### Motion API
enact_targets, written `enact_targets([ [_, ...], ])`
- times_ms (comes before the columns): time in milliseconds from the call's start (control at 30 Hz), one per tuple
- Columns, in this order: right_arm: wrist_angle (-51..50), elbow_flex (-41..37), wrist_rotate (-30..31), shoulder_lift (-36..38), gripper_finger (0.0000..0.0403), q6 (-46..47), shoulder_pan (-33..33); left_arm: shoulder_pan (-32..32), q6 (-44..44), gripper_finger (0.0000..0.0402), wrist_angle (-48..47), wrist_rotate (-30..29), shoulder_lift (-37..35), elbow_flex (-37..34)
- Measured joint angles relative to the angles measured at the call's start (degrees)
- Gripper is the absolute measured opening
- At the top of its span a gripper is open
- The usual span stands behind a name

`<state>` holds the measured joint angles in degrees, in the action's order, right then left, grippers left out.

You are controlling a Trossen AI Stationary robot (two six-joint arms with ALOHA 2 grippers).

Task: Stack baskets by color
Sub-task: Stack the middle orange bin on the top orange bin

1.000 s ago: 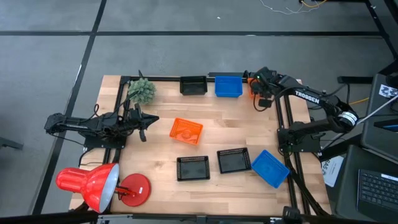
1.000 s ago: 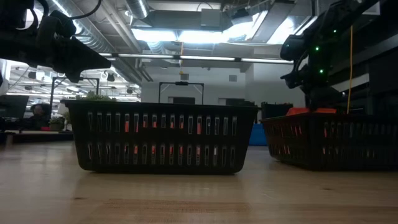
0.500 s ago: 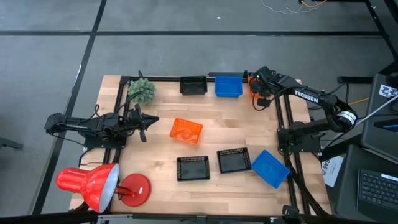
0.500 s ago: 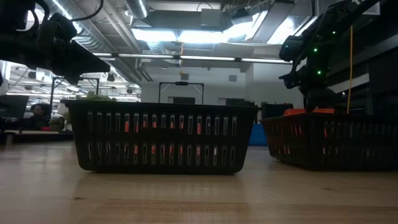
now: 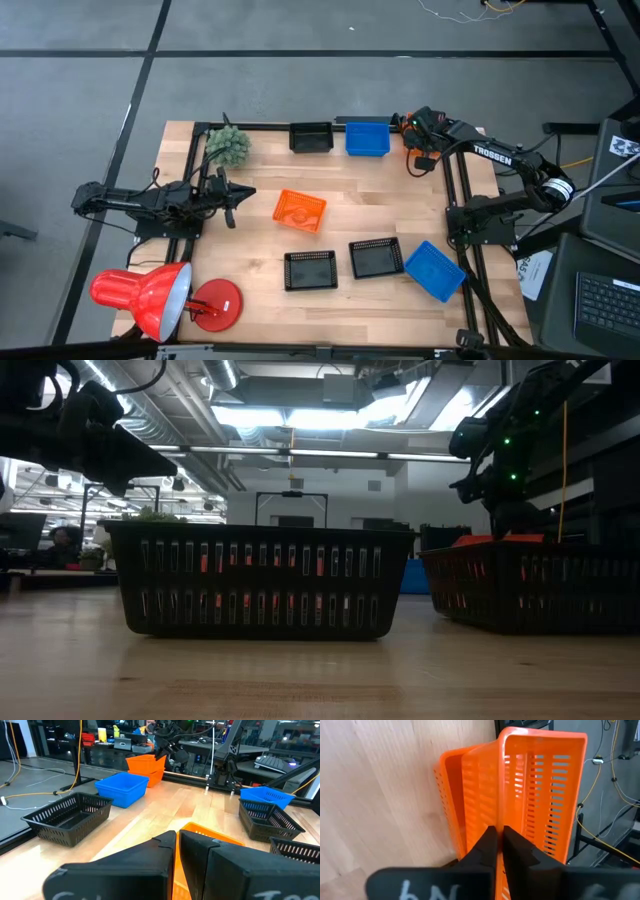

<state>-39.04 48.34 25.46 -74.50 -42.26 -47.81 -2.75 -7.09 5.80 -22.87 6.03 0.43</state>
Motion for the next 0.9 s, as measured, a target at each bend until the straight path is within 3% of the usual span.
enact_targets([
  [900,-1.0,0.0,-0.1,-1.4,0.0079,0.1,0.0,0.0,0.0,0.0014,-0.2,0.0,0.0,0.0],
])
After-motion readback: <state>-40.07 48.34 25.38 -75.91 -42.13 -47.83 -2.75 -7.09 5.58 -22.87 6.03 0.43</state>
